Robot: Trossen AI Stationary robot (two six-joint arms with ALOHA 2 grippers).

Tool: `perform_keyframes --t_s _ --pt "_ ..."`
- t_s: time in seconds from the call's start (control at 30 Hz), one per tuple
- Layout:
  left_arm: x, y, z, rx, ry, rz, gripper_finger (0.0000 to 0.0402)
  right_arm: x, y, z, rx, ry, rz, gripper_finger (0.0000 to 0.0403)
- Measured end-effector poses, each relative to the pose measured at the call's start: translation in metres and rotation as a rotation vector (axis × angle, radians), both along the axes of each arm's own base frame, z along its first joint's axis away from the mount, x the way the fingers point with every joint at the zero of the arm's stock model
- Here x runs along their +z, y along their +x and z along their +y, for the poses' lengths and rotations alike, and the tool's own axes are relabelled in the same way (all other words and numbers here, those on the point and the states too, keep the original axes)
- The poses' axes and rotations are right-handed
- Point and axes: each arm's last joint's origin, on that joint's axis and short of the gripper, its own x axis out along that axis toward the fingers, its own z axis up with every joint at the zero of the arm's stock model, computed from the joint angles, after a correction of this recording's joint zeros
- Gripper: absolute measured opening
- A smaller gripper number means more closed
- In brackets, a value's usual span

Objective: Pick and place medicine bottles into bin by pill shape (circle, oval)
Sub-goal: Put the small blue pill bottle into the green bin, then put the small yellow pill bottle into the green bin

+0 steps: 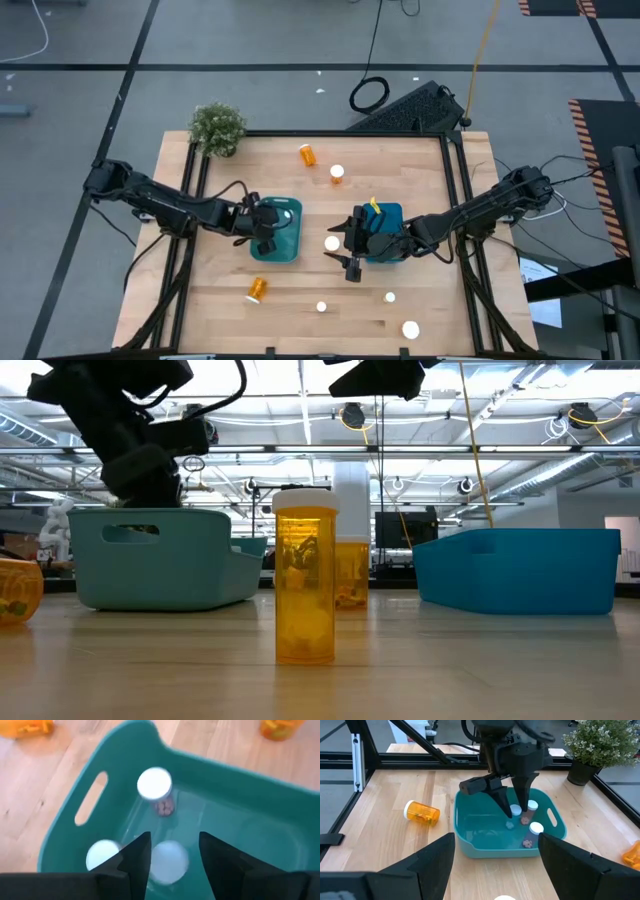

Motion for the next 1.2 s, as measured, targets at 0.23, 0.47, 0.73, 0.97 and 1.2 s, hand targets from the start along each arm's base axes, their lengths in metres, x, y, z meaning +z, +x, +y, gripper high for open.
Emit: perform_keyframes --t_s 0.23,0.47,0.73,0.97,1.2 --pt "0.021 0.003 -0.004 -0.010 0.001 0.061 0.0171 0.000 0.000 0.000 0.000 0.000 0.000 0.0279" --pt "0.059 0.011 -0.022 -0.041 -0.020 0.023 0.0170 0.000 0.000 0.000 0.004 0.002 0.001 0.0279" --pt "0.091 0.009 -0.064 -0.160 0.039 -0.103 0.0170 -0.003 -0.003 0.005 0.021 -0.002 0.028 0.0279" --pt "0.090 -0.008 -0.090 -0.185 0.035 -0.111 0.0170 -0.009 -0.014 0.025 0.077 0.145 0.105 0.0279" --pt "0.091 -0.015 -0.100 -0.194 0.068 -0.133 0.0170 -0.017 -0.034 0.051 0.069 0.216 0.186 0.0279"
